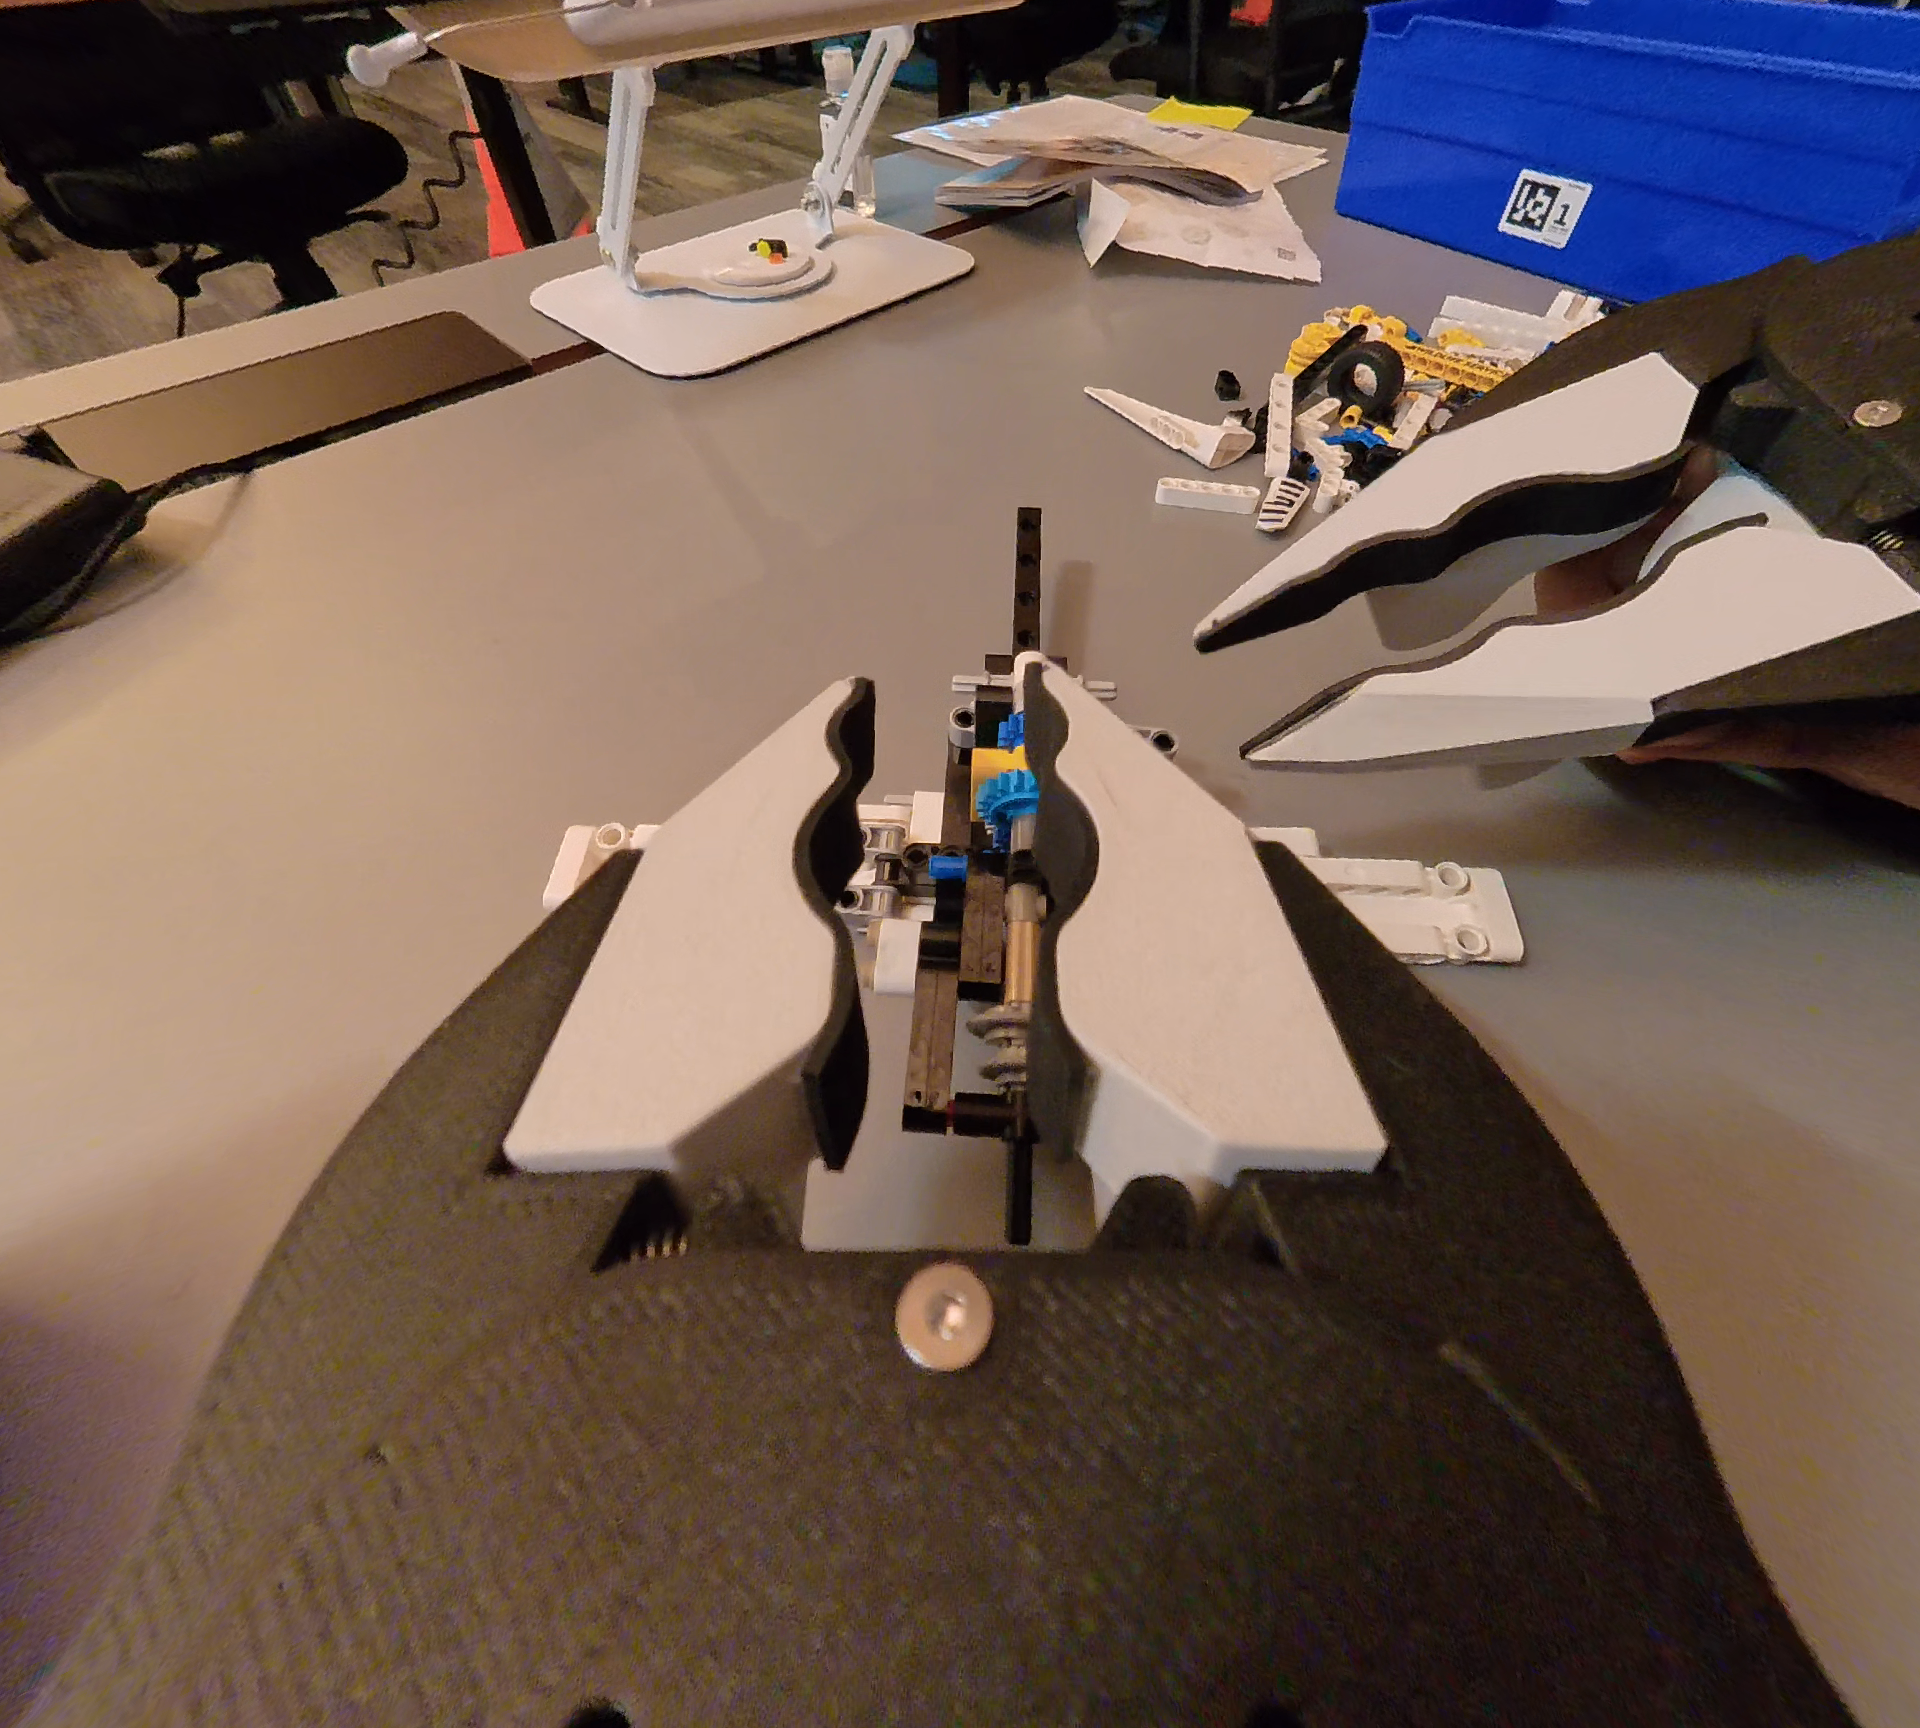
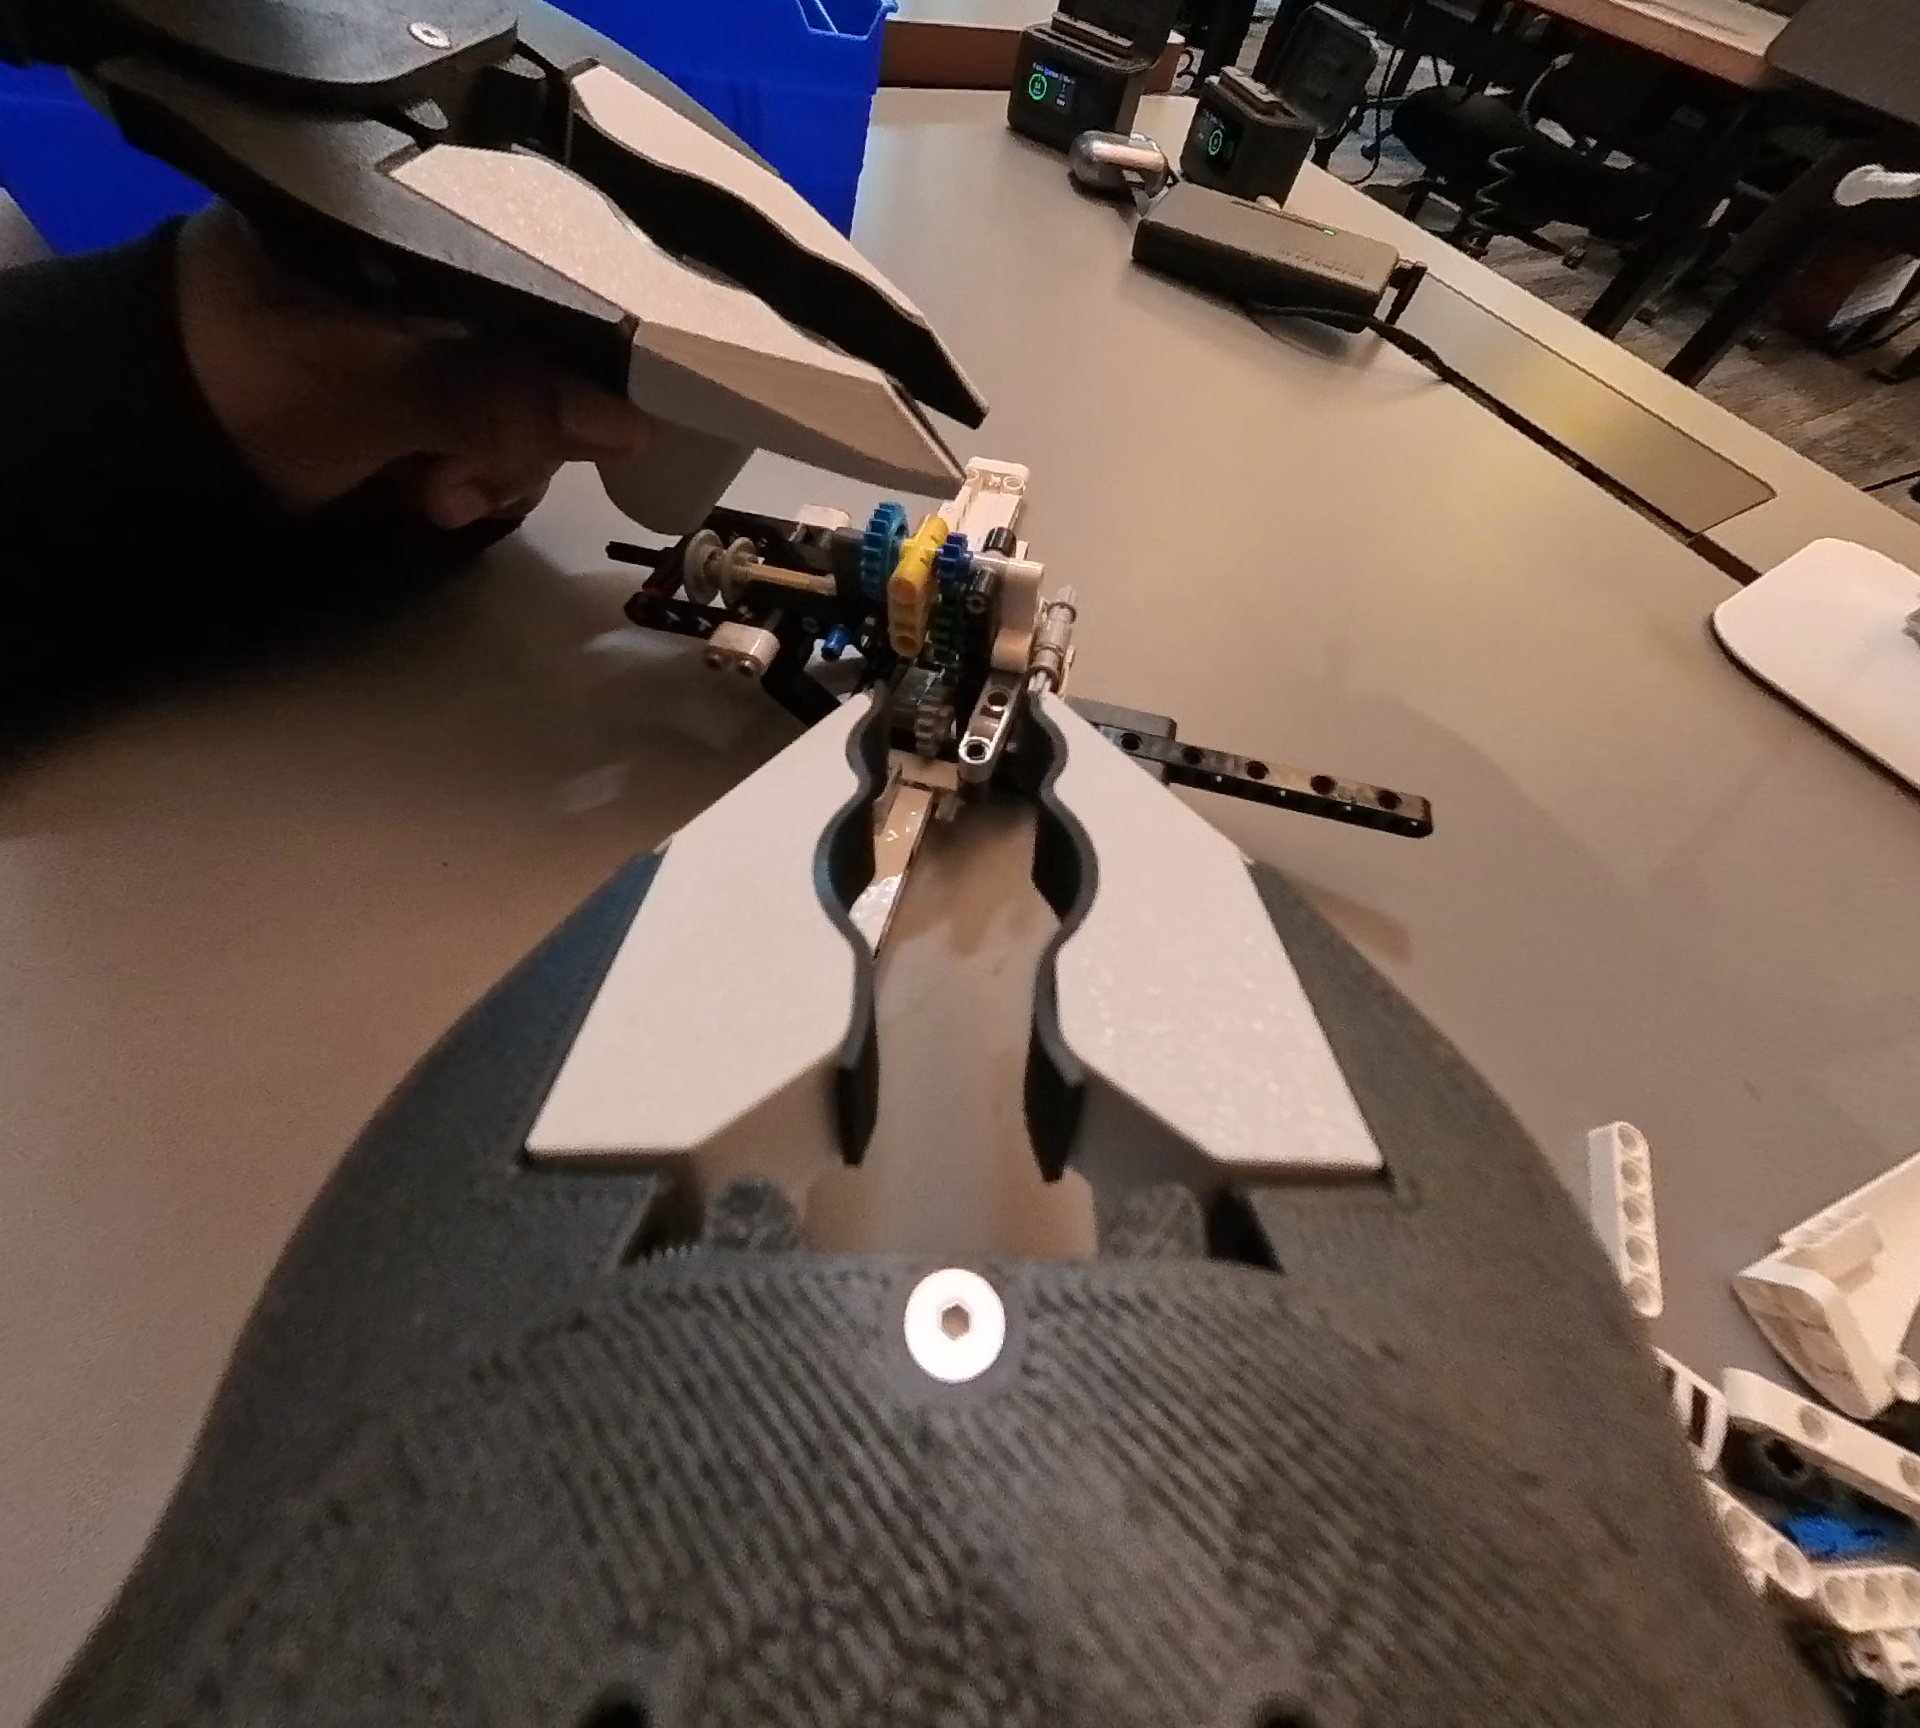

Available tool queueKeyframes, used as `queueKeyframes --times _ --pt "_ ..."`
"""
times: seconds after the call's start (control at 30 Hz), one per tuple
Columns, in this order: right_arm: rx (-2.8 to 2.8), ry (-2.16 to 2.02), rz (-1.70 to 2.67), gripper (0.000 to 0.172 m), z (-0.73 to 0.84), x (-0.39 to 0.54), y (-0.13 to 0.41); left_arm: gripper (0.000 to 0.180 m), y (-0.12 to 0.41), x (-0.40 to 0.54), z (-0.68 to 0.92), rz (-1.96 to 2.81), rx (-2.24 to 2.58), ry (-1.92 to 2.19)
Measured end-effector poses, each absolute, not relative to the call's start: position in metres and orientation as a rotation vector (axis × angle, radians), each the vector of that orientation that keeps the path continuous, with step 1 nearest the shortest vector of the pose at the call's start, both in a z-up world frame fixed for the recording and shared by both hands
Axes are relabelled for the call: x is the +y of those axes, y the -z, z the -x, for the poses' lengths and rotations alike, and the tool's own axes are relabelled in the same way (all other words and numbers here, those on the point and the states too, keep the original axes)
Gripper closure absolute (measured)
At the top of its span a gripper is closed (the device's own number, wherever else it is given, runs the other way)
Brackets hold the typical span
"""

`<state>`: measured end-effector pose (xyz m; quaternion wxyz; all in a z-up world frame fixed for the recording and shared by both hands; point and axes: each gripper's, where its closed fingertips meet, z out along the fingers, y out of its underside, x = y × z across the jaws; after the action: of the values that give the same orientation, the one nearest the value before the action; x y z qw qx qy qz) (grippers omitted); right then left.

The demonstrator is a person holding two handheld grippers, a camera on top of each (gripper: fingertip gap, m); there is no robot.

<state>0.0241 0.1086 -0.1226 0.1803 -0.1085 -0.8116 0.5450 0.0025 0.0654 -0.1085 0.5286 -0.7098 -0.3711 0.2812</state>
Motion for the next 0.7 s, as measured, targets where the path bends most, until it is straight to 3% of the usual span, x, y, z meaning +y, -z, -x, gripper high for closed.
queueKeyframes --times 0.27,0.7 --pt "-2.313 -1.682 0.392 0.127 -0.027 0.114 0.115 0.14 0.092 0.07 -0.01 1.586 -0.807 -0.614" --pt "-2.488 -1.515 0.399 0.123 -0.033 0.108 0.141 0.141 0.08 0.057 -0.008 1.449 -0.849 -0.552"
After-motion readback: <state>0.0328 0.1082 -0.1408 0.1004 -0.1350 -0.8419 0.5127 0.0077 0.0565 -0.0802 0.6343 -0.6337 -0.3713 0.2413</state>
